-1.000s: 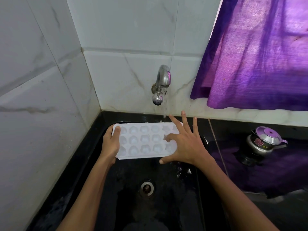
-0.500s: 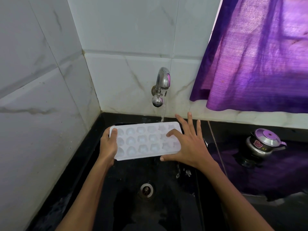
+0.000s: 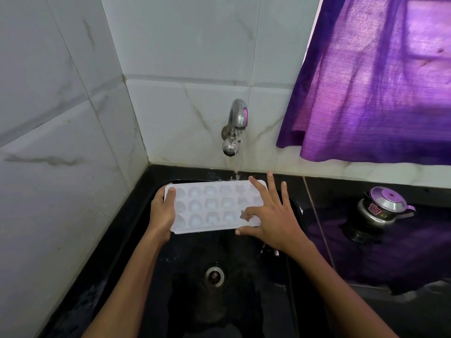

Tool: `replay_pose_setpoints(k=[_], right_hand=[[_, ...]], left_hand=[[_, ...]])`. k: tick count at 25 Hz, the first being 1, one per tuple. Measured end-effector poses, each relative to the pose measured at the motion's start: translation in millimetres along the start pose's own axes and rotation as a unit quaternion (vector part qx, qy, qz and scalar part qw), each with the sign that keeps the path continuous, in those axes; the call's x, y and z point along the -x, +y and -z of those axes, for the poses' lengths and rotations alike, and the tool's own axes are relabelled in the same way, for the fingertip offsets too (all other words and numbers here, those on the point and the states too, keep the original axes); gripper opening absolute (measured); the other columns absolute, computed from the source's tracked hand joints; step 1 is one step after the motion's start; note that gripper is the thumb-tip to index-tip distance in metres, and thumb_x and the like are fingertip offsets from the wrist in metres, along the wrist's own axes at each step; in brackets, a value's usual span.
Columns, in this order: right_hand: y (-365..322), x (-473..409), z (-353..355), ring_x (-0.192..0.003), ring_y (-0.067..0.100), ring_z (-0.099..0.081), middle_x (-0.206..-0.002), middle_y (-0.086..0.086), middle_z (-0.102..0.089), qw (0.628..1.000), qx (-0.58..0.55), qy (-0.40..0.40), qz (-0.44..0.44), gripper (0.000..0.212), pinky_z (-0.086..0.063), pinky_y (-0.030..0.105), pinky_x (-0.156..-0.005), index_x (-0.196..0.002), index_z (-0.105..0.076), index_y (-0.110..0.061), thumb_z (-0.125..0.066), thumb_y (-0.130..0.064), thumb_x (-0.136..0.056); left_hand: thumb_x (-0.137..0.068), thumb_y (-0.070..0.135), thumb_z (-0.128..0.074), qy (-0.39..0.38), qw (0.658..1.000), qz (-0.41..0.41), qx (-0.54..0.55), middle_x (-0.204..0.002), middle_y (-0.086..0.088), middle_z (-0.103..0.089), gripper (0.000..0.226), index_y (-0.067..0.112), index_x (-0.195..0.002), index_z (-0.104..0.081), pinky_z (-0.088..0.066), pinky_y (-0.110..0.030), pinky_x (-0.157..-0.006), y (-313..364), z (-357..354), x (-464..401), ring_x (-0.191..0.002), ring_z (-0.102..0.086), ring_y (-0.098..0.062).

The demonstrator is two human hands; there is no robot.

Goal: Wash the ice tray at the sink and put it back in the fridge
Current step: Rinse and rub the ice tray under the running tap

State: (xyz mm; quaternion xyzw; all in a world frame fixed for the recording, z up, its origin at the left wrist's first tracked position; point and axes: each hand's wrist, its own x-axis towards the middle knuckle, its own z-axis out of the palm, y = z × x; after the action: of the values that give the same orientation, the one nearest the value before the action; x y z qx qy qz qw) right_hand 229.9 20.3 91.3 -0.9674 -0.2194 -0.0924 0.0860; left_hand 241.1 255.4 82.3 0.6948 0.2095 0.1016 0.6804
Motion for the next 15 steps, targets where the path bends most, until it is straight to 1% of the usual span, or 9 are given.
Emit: replay_pose_setpoints(k=[2,4,6,8,10,12,14,15], right_hand=[[2.1,1.1,-0.9,-0.140,0.026,0.028,-0.160,0.001,-0.005,1.000,0.004,0.020,-0.002,0.054,0.024,0.050,-0.110,-0.087,-0.069,-0.038,-0.038,-0.078,-0.068],[2.8,2.1,-2.0,-0.141,0.027,0.025,-0.159,0.002,-0.006,0.999,0.013,0.035,-0.005,0.059,0.022,0.051,-0.110,-0.089,-0.070,-0.040,-0.032,-0.080,-0.068],[2.8,1.6,-2.5,-0.140,0.027,0.028,-0.160,0.000,-0.004,1.000,0.017,0.026,-0.002,0.064,0.024,0.051,-0.109,-0.092,-0.071,-0.040,-0.028,-0.080,-0.067],[1.4,1.1,-1.2,-0.140,0.026,0.029,-0.160,-0.001,-0.005,1.000,0.012,0.017,0.003,0.067,0.025,0.052,-0.108,-0.092,-0.071,-0.038,-0.026,-0.079,-0.065],[1.3,1.6,-1.3,-0.139,0.026,0.031,-0.159,-0.003,0.000,1.000,0.016,0.014,-0.003,0.067,0.026,0.052,-0.108,-0.095,-0.070,-0.039,-0.024,-0.079,-0.066],[1.5,2.6,-3.0,-0.139,0.027,0.029,-0.159,-0.002,-0.002,1.000,0.003,0.019,-0.005,0.064,0.025,0.052,-0.108,-0.097,-0.070,-0.040,-0.027,-0.078,-0.068],[1.6,3.2,-3.2,-0.140,0.026,0.027,-0.160,-0.001,-0.008,1.000,-0.010,0.011,-0.001,0.063,0.024,0.051,-0.108,-0.094,-0.071,-0.037,-0.029,-0.076,-0.068],[1.6,3.6,-3.2,-0.139,0.025,0.028,-0.160,-0.001,-0.008,1.000,-0.010,0.007,-0.001,0.064,0.025,0.051,-0.108,-0.094,-0.071,-0.037,-0.028,-0.077,-0.067]], left_hand=[[-0.100,0.026,-0.037,0.001,1.000,-0.001,0.000,-0.106,-0.004,-0.056,0.031,0.014,-0.125,-0.051,-0.047,-0.033,-0.073,-1.2,-1.2,1.0,-0.091,-0.056,-0.019],[-0.100,0.025,-0.037,0.004,1.000,-0.002,0.001,-0.105,-0.004,-0.057,0.029,0.013,-0.122,-0.052,-0.047,-0.030,-0.066,-0.1,-2.5,0.9,-0.086,-0.056,-0.017],[-0.100,0.026,-0.037,0.005,1.000,-0.003,-0.004,-0.105,-0.004,-0.057,0.029,0.012,-0.121,-0.052,-0.047,-0.028,-0.064,0.7,-2.9,-0.2,-0.085,-0.056,-0.016],[-0.100,0.026,-0.037,0.003,1.000,-0.002,-0.008,-0.107,-0.005,-0.057,0.030,0.013,-0.123,-0.052,-0.047,-0.031,-0.068,0.3,-2.3,0.1,-0.087,-0.057,-0.018],[-0.100,0.026,-0.038,0.005,1.000,0.000,-0.004,-0.108,-0.006,-0.058,0.031,0.012,-0.124,-0.052,-0.047,-0.030,-0.066,-0.9,-1.7,0.1,-0.090,-0.056,-0.019],[-0.100,0.026,-0.037,0.008,1.000,0.001,-0.006,-0.107,-0.005,-0.057,0.031,0.013,-0.123,-0.052,-0.047,-0.028,-0.064,-0.8,-0.9,0.6,-0.090,-0.056,-0.019],[-0.100,0.027,-0.037,0.004,1.000,0.003,-0.009,-0.107,-0.005,-0.057,0.031,0.013,-0.124,-0.052,-0.049,-0.033,-0.072,-1.2,-0.8,1.7,-0.092,-0.057,-0.020],[-0.100,0.027,-0.037,0.004,1.000,0.004,-0.009,-0.108,-0.005,-0.058,0.031,0.013,-0.124,-0.051,-0.049,-0.036,-0.077,-1.9,-0.7,2.3,-0.094,-0.057,-0.021]])
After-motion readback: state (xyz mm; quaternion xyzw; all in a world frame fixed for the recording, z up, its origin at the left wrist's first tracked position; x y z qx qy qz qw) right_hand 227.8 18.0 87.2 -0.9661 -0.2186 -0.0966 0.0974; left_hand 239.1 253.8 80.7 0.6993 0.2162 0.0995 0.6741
